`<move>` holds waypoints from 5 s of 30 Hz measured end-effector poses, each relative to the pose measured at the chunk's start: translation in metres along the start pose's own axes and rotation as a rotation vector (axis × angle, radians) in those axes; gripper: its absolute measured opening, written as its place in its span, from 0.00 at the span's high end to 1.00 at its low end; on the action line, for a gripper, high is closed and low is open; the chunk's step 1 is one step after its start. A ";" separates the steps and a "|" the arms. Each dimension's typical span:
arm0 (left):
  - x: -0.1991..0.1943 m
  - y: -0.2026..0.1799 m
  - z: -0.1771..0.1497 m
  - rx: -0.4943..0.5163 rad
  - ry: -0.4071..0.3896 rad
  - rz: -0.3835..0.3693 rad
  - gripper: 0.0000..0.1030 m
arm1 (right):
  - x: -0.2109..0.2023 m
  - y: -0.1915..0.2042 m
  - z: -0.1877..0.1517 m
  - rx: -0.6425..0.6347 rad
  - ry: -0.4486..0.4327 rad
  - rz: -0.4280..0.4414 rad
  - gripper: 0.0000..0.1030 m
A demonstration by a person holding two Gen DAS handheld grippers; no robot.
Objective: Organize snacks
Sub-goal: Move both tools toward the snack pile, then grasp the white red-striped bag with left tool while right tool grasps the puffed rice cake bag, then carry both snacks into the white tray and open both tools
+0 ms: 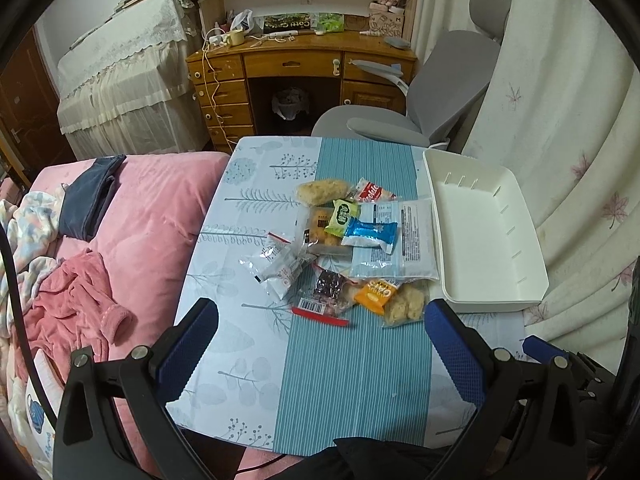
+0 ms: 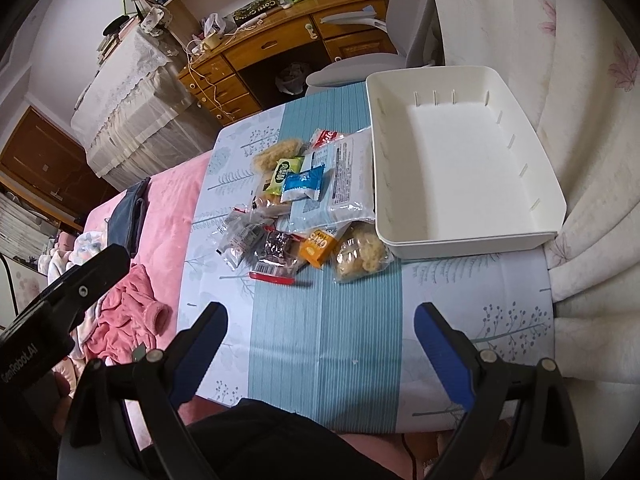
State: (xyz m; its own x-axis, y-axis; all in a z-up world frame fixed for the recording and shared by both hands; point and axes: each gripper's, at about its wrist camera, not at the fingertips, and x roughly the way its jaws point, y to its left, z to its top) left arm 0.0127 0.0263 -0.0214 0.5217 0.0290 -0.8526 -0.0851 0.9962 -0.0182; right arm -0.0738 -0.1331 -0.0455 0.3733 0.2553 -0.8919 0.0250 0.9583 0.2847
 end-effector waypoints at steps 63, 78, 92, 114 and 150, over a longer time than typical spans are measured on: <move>0.272 0.068 0.049 0.287 0.382 -0.011 0.01 | 0.186 -0.022 -0.007 0.317 -0.057 -0.243 0.19; 0.331 0.079 0.049 0.308 0.495 -0.121 0.06 | 0.233 0.002 0.010 0.131 -0.098 -0.485 0.17; 0.352 0.099 0.041 0.220 0.596 -0.256 0.50 | 0.232 0.005 0.009 0.133 -0.038 -0.448 0.38; 0.268 0.135 0.005 0.119 0.536 -0.401 0.51 | 0.182 0.038 -0.027 0.254 0.019 -0.209 0.39; 0.144 -0.070 0.057 -0.011 0.155 -0.605 0.50 | -0.002 -0.091 0.040 -0.081 -0.348 -0.084 0.38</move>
State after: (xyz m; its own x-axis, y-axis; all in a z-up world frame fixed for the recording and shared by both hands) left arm 0.1420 -0.0350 -0.1131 0.3512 -0.5535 -0.7552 0.1778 0.8313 -0.5266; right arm -0.0395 -0.2261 -0.0557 0.6663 0.1299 -0.7342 0.0007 0.9846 0.1748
